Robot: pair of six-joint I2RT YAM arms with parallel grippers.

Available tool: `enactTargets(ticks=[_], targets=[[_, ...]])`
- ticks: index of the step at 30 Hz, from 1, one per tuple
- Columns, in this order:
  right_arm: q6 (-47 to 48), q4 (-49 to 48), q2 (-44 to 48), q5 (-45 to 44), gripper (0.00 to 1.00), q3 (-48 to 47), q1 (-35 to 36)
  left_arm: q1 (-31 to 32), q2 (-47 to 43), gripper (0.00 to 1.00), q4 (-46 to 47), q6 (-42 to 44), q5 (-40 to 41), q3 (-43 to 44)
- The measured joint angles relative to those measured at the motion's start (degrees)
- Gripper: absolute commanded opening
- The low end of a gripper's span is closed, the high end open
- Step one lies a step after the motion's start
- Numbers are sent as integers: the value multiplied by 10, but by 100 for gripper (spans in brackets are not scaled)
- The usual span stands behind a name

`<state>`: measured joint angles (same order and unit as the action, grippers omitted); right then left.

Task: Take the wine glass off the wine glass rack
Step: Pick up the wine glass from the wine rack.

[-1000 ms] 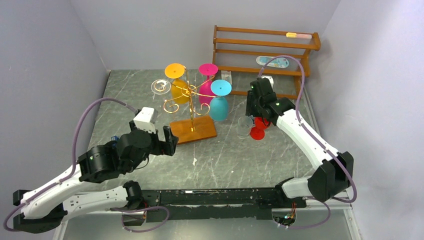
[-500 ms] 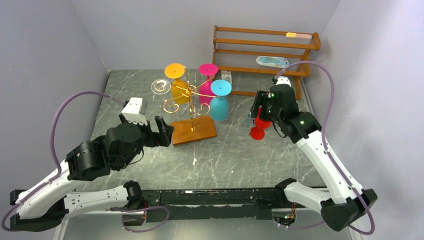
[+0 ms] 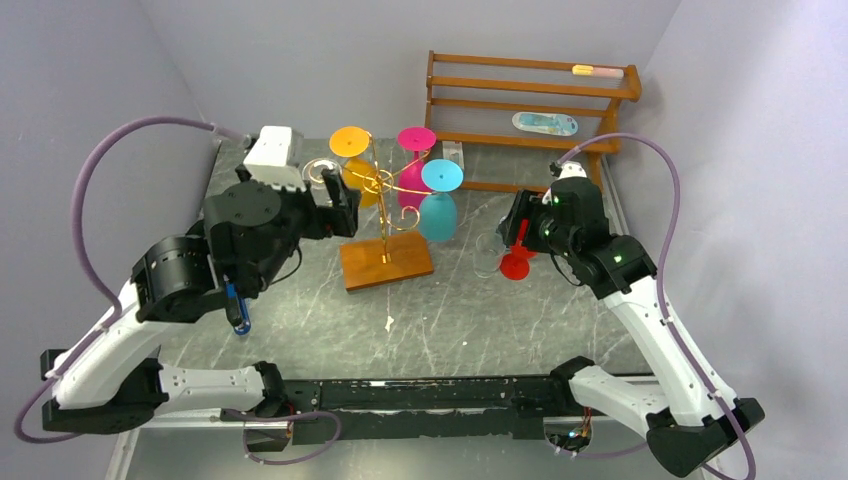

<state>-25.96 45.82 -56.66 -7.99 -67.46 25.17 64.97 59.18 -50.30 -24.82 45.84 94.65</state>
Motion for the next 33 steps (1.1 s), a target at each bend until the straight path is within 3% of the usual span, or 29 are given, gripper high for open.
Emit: enactTargets(ticks=[5,11,17,26,31,33], targets=[[-2,8,3,12,74,-6,0,-35,71,100,12,52,-1,74],[-2,14,8,12,76,-18,0,-290,152,100,27,90,-157,109],[-2,23,13,13,78,-24,0,-419,175,100,26,99,-301,122],[5,24,13,51,82,-35,0,-582,102,100,69,81,-528,-32],[9,25,13,69,82,-39,0,-613,102,100,86,63,-629,-77],[9,24,14,84,82,-40,0,-615,103,84,98,55,-660,-79]])
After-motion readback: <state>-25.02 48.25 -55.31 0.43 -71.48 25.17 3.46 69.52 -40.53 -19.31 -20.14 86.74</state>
